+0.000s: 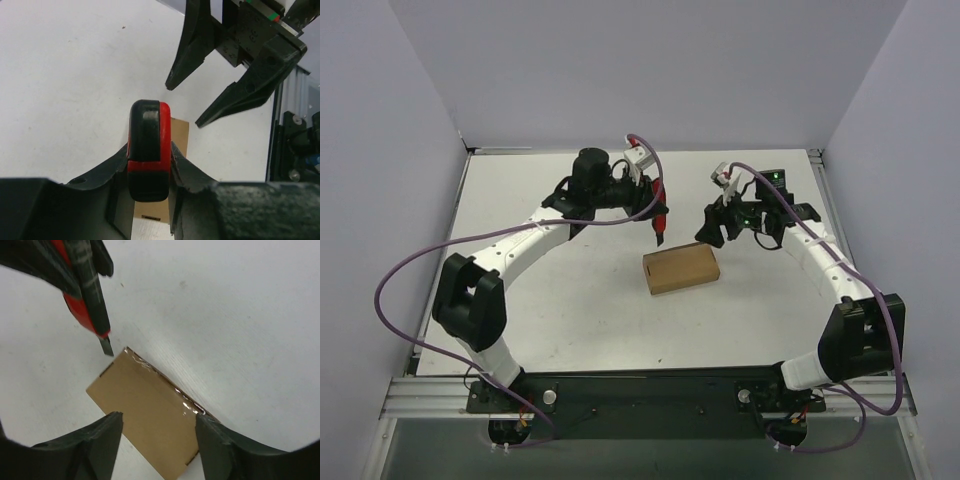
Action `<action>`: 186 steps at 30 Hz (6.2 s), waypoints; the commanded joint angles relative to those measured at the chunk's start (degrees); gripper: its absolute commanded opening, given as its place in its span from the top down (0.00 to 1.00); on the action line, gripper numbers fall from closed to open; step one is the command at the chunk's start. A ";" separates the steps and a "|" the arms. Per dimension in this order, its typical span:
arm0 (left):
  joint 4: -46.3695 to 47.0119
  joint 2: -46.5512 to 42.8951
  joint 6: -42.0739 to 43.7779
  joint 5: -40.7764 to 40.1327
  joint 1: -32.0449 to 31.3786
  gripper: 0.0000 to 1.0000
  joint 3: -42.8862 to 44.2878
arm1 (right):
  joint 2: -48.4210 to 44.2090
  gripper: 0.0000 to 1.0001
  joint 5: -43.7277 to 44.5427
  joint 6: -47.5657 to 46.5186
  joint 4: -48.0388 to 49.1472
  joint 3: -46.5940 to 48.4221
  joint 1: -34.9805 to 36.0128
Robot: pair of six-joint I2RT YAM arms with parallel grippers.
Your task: Unpack the express box
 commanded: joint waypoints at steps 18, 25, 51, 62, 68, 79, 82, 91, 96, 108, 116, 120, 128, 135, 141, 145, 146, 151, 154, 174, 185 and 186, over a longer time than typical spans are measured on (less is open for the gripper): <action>23.64 -1.54 -21.87 12.10 -0.29 1.00 -2.23 | 4.15 0.42 -20.79 29.67 22.38 2.30 6.68; 12.69 -3.82 -12.39 17.28 0.59 1.00 -1.96 | 4.95 0.82 -21.85 18.52 12.18 6.78 4.66; -14.86 -5.06 13.29 13.52 2.43 1.00 -1.43 | 2.76 0.60 -18.86 16.65 7.69 10.30 -3.85; 3.06 -1.54 4.76 7.01 2.18 1.00 -3.98 | -1.20 0.78 -3.58 -15.84 -2.07 -2.43 -2.47; 9.49 1.09 5.11 0.42 0.42 1.00 -5.04 | 1.78 0.92 0.21 -21.13 2.50 -5.87 2.55; 13.63 6.19 8.71 0.76 0.24 1.00 -3.99 | 10.66 0.99 2.93 -27.02 0.75 -1.83 6.07; 13.28 6.20 9.15 1.38 0.24 1.00 -4.25 | 12.86 0.99 3.99 -26.67 0.40 -1.22 6.42; 11.25 5.05 12.49 1.03 0.41 1.00 -6.35 | 15.32 1.00 5.40 -26.23 -0.83 -0.51 7.03; 11.08 4.44 13.11 -0.29 0.50 1.00 -8.20 | 15.59 1.00 5.14 -25.97 -1.97 -0.69 7.38; 12.39 1.63 13.04 1.73 1.65 1.00 -10.05 | 16.20 1.00 5.84 -27.02 -4.17 -0.86 7.56; 15.03 0.92 7.84 2.26 0.68 1.00 -9.08 | 16.55 1.00 6.10 -27.02 -4.53 -0.86 7.65; 13.36 1.18 9.59 1.56 0.59 1.00 -9.70 | 16.64 1.00 6.10 -26.94 -4.53 -0.86 7.74; 11.26 1.18 12.41 1.03 0.68 1.00 -11.10 | 16.90 1.00 6.28 -26.85 -4.61 -0.86 7.82; 9.23 1.10 14.43 -0.20 0.85 1.00 -11.11 | 17.26 1.00 6.36 -26.93 -4.53 -0.60 7.82; 6.25 -0.04 16.89 -0.73 1.47 1.00 -11.19 | 17.26 1.00 6.80 -26.67 -4.61 -1.04 7.82; 3.35 -1.80 18.73 -0.12 1.82 1.00 -12.33 | 16.99 1.00 6.98 -26.76 -4.53 -1.56 7.82; 2.56 -2.50 20.30 0.49 1.91 1.00 -12.59 | 17.08 1.00 6.98 -26.93 -4.53 -1.74 7.82; -1.83 -4.44 23.74 0.85 1.91 1.00 -14.62 | 17.26 1.00 7.24 -26.85 -4.53 -1.56 7.82; -2.72 -5.32 24.97 0.06 1.91 1.00 -15.76 | 17.17 1.00 7.24 -26.85 -4.53 -1.65 7.82; -9.49 -11.82 26.30 -4.51 4.19 1.00 -19.98 | 19.37 1.00 11.55 -27.11 -4.35 -1.21 7.91; -9.67 -11.30 24.37 -3.72 4.46 1.00 -18.93 | 20.07 1.00 12.95 -27.37 -4.35 -1.12 8.09; -9.58 -11.21 23.75 -4.07 4.54 1.00 -18.93 | 20.16 1.00 13.13 -27.37 -4.35 -1.12 8.09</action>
